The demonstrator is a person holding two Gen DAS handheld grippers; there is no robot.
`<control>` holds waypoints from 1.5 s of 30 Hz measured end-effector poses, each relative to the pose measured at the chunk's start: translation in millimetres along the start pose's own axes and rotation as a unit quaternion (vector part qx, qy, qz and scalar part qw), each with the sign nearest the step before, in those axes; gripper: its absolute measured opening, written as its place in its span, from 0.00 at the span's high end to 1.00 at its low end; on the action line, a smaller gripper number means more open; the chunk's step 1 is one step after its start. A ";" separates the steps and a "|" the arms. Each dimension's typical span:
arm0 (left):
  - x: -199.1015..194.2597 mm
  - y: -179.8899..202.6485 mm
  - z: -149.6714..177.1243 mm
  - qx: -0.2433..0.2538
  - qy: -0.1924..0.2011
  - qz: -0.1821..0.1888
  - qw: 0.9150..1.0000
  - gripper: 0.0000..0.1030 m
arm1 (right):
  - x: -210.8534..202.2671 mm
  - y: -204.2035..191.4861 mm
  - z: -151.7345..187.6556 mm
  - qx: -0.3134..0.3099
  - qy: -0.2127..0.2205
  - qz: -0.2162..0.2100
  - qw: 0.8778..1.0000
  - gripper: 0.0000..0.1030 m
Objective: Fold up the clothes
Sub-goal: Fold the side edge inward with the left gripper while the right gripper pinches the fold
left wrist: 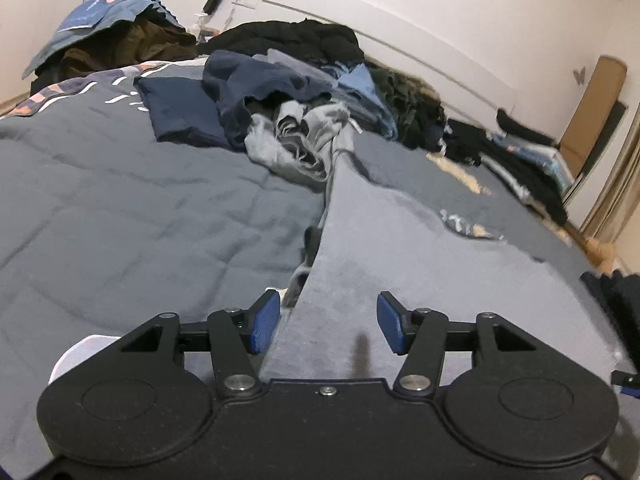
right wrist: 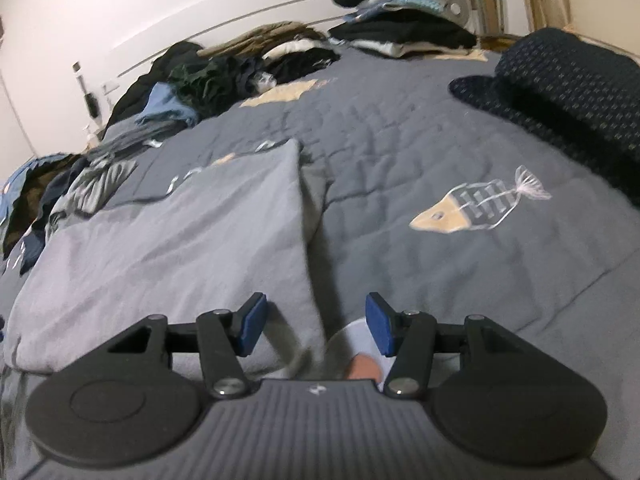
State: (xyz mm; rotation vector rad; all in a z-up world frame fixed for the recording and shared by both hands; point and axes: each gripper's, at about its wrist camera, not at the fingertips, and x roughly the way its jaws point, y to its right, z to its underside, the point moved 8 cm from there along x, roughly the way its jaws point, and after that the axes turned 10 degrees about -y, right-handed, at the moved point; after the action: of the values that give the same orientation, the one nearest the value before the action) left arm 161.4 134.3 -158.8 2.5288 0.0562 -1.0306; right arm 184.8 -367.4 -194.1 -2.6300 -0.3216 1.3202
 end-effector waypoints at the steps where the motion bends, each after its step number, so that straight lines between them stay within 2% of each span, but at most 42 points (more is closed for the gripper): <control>1: 3.9 -2.6 2.2 -0.001 -0.007 -0.003 1.000 0.47 | 4.6 -2.9 5.4 -0.007 -0.010 -0.001 1.000 0.48; 3: 11.1 -6.8 7.1 -0.005 -0.020 -0.003 1.000 0.49 | 10.9 -6.7 11.8 -0.011 -0.028 -0.009 1.000 0.57; 4: 14.4 -8.3 9.5 -0.007 -0.027 0.000 1.000 0.54 | 12.3 -8.3 14.1 -0.009 -0.035 -0.016 0.999 0.72; 5: 16.9 -8.6 11.2 -0.008 -0.033 0.005 0.999 0.61 | 13.6 -10.0 16.4 -0.008 -0.042 -0.024 0.999 0.87; 6: 19.0 -8.4 12.4 -0.006 -0.040 0.011 0.999 0.78 | 11.6 -10.6 15.4 -0.007 -0.042 -0.026 0.999 0.93; 7: 20.2 -8.5 12.5 -0.005 -0.044 0.009 0.999 0.87 | 9.2 -11.0 14.1 -0.007 -0.040 -0.028 0.999 0.94; 10: 11.4 -10.5 4.7 -0.025 -0.042 0.024 0.999 0.92 | -11.5 -11.6 2.8 -0.016 -0.006 -0.034 0.999 0.95; 14: -17.8 -7.3 -17.0 -0.043 -0.010 0.061 0.997 0.92 | -51.9 -11.6 -16.5 -0.054 0.051 -0.036 0.997 0.97; 16: -18.4 -4.0 -13.9 -0.032 -0.022 0.052 0.998 0.92 | -54.3 -10.8 -15.6 -0.080 0.037 -0.023 0.996 0.97; 18: -11.8 -4.5 -5.1 -0.026 -0.047 0.034 0.998 0.92 | -36.4 -5.6 -4.6 -0.098 -0.017 0.005 0.995 0.96; 20: 4.4 -7.8 11.0 -0.024 -0.093 0.015 0.995 0.90 | -12.4 1.9 11.2 -0.108 -0.084 0.039 0.990 0.94; 22: 3.5 -8.5 13.8 -0.016 -0.085 -0.009 0.996 0.78 | -3.5 7.1 18.9 -0.121 -0.107 0.081 0.984 0.93; 23: 2.3 -8.7 14.6 -0.012 -0.081 -0.021 0.996 0.71 | -6.9 9.2 16.2 -0.114 -0.102 0.081 0.985 0.93; 24: -4.2 -7.8 11.4 -0.012 -0.073 -0.024 0.997 0.59 | -11.2 11.3 12.8 -0.104 -0.096 0.078 0.987 0.92; 27: -30.7 -1.0 -4.0 0.006 -0.009 -0.023 1.000 0.48 | -35.6 18.9 -8.7 -0.046 -0.035 0.057 0.997 0.79; 29: -40.4 8.1 -11.7 0.013 0.019 -0.001 1.000 0.47 | -51.4 15.3 -23.0 -0.020 0.024 0.026 0.999 0.61; 31: -42.9 23.3 -14.8 0.024 0.038 0.036 0.998 0.47 | -57.9 3.0 -31.4 -0.007 0.056 -0.026 0.998 0.56; 33: -37.0 42.9 -13.2 0.054 0.049 0.044 0.996 0.47 | -53.1 -14.0 -34.0 -0.013 0.062 -0.053 0.997 0.55; 36: -17.7 71.9 -5.1 0.102 0.040 0.064 0.992 0.47 | -33.3 -39.4 -33.0 -0.047 0.047 -0.057 0.996 0.54; 39: 2.3 92.7 2.0 0.125 0.040 0.076 0.988 0.46 | -11.6 -62.6 -31.4 -0.079 0.032 -0.060 0.995 0.54; 40: 8.9 101.4 2.3 0.139 0.047 0.068 0.987 0.44 | -6.4 -71.8 -32.1 -0.094 0.034 -0.057 0.993 0.54; 42: 17.5 113.9 5.7 0.172 0.066 0.040 0.982 0.25 | 4.0 -88.5 -35.1 -0.122 0.042 -0.048 0.990 0.54; 43: 21.7 121.0 7.7 0.189 0.077 0.033 0.979 0.23 | 9.3 -95.7 -37.5 -0.135 0.047 -0.043 0.989 0.54; 45: 32.1 129.7 13.3 0.211 0.071 0.023 0.975 0.23 | 17.7 -104.9 -40.6 -0.152 0.043 -0.037 0.987 0.53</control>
State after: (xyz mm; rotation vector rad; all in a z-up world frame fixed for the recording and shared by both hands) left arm 200.2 6.8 -143.2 2.9662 -0.2020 -0.9195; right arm 216.2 -264.4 -156.9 -2.8775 -0.6465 1.2141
